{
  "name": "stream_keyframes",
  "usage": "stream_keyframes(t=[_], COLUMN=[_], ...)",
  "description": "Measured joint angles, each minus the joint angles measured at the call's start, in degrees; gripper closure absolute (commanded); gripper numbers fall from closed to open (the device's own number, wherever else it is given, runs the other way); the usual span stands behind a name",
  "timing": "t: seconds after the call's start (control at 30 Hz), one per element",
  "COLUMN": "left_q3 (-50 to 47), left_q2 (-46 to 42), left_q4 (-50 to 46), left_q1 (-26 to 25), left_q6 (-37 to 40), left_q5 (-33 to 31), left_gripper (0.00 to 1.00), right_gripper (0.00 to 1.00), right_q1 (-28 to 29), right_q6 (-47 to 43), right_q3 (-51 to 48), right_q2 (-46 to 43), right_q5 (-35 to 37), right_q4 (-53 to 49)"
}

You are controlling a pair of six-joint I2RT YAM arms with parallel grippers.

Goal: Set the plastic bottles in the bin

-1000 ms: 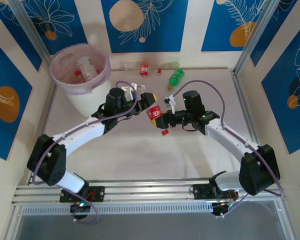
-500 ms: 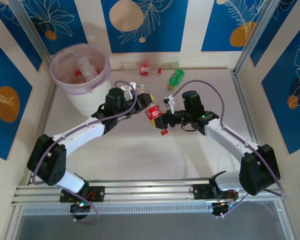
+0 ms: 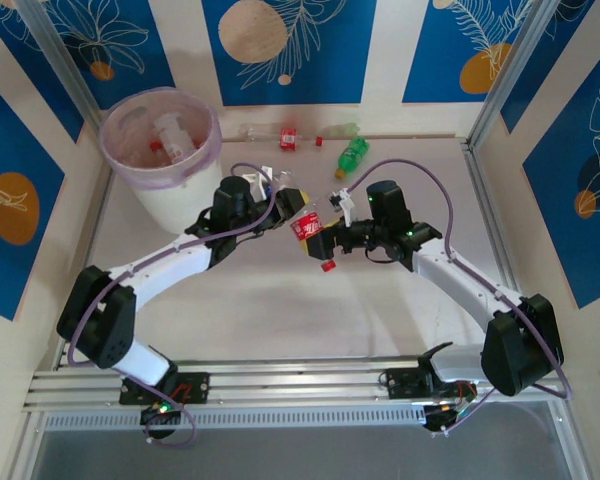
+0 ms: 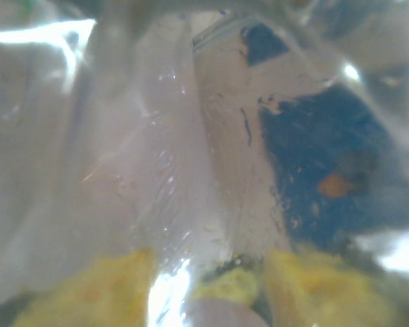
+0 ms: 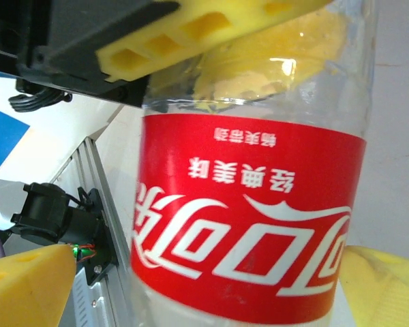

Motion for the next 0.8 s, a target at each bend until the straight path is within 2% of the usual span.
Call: stream_keyframes(t=[0.2,0.33,0.47,0.6,0.8], left_q3=[0.02,0.70,3.50,7.82,20.63], left_q2=[1.36,2.10,2.78,3.61,5.20], left_q4=[-0.07,-1.16,-2.84,-4.17,-8.92], left_q1=[0.11,0.11,0.24,0.50,1.90], left_q6=[0.09,1.09,1.97,2.89,5.42], left_q5=[0.02,0.04,0.11,0.52,2.58], left_gripper=[0.72,0.86,1.00,1.00,1.00], right_gripper=[0.01,0.01,0.01,0.00,0.00], right_q1=[-0.66,-3.19,-7.85,-12.37,-20.48], right_q6=[-0.20,-0.15,0.92,4.37,10.64], right_q3=[-0.44,-1.84,-1.86,-2.58,-5.86], right_q2=[-5.60,-12.17,-14.34,-15.10,-16.39], right_q5=[3.69,5.51,7.56,12.13,15.28], right_q4=[-2.05,-2.12,-2.71,-4.02,-5.75])
